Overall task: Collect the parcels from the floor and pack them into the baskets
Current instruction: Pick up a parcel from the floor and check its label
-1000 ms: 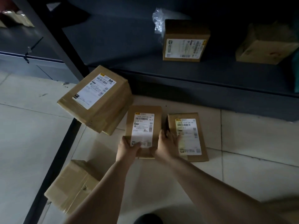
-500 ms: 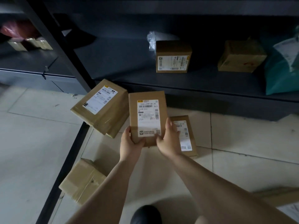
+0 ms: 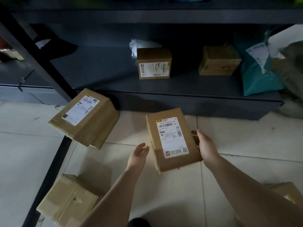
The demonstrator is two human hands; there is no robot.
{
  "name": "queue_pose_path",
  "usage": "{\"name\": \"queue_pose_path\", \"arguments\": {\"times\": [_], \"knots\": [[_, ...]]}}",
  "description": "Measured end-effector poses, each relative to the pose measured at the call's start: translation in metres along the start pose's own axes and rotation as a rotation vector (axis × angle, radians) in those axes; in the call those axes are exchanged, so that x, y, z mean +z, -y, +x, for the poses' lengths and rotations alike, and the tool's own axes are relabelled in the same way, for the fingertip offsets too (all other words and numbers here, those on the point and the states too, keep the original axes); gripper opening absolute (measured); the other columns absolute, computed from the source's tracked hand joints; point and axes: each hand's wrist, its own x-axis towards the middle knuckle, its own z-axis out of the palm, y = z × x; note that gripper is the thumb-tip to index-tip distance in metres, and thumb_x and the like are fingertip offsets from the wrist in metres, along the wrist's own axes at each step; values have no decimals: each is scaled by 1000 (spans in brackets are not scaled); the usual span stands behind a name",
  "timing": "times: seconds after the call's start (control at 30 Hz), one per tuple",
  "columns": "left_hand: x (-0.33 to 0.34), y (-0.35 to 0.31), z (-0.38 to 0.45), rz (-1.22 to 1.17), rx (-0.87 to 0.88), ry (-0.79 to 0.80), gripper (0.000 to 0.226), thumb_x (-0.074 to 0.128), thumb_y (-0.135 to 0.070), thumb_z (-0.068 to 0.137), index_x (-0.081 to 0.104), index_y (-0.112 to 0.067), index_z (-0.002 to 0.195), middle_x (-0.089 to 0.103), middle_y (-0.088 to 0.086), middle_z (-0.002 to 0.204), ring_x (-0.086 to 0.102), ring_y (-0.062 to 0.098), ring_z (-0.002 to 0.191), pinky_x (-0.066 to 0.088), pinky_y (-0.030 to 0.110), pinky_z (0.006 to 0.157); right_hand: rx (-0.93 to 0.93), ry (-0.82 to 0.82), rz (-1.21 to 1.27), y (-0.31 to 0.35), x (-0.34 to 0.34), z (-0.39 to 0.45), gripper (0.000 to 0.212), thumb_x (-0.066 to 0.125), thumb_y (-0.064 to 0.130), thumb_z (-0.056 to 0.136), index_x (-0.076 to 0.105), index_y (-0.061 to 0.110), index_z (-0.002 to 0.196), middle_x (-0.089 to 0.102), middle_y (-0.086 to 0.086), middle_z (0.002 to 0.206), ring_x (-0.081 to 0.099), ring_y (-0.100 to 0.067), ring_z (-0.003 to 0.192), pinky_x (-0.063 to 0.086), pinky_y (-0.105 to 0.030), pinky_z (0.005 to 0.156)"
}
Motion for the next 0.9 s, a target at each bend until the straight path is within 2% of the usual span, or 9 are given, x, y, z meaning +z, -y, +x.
{"name": "queue_pose_path", "arguments": {"times": [0.1,0.2,0.37,0.43,0.5,0.6,0.73,0.8,0.9], "knots": [[13,17,16,-58,-144,117,41,40,-43,96,45,-27,133,56,-5,117,50,19,112,40,35,88,171,246,249,-16,-1,15,43,36,44,98,67,17,110,73,-7,98,69,-24,92,52,-36,83],[27,26,26,-228,-262,223,50,37,-59,91,50,-33,131,57,-12,125,48,14,124,35,39,105,130,474,422,-29,5,20,40,29,31,102,65,20,116,69,-9,113,66,-27,102,57,-35,71],[19,14,28,-403,-318,223,49,37,-60,90,61,-30,119,72,-7,104,65,11,95,52,28,74,190,504,457,-3,17,5,39,34,37,98,66,23,115,69,-6,115,66,-24,104,57,-32,76],[3,-4,13,-387,-313,216,50,38,-65,87,63,-33,117,71,-9,107,62,11,100,50,32,80,214,531,490,21,16,-8,40,36,37,96,72,23,107,71,-5,110,68,-22,99,57,-31,71],[-21,-34,-12,-341,-304,188,47,42,-69,83,63,-38,112,67,-14,112,57,10,108,44,43,97,265,545,510,58,12,-31,36,47,40,86,75,23,99,72,-3,106,69,-21,96,58,-32,71],[-72,-104,-70,-298,-298,96,34,48,-65,82,64,-39,98,63,-19,110,55,10,105,35,52,104,341,532,468,131,4,-80,43,59,46,74,72,22,108,70,-5,113,65,-25,106,49,-42,95],[-149,-220,-179,-287,-227,12,44,54,-69,75,62,-37,104,65,-14,108,59,16,103,38,52,101,395,536,373,259,-19,-179,40,64,49,66,76,25,95,73,-3,102,70,-23,92,56,-37,74],[-184,-282,-243,-284,-213,-3,51,55,-71,73,63,-32,105,66,-11,101,61,17,96,40,49,100,407,519,324,330,-37,-237,37,65,52,68,76,24,89,74,-6,97,68,-26,90,53,-41,76],[-233,-373,-350,-326,-180,-20,48,56,-70,72,66,-25,84,64,-4,85,60,18,80,48,41,86,312,571,202,438,-67,-331,40,64,59,65,78,24,81,75,-6,89,71,-27,83,56,-42,73]]}}
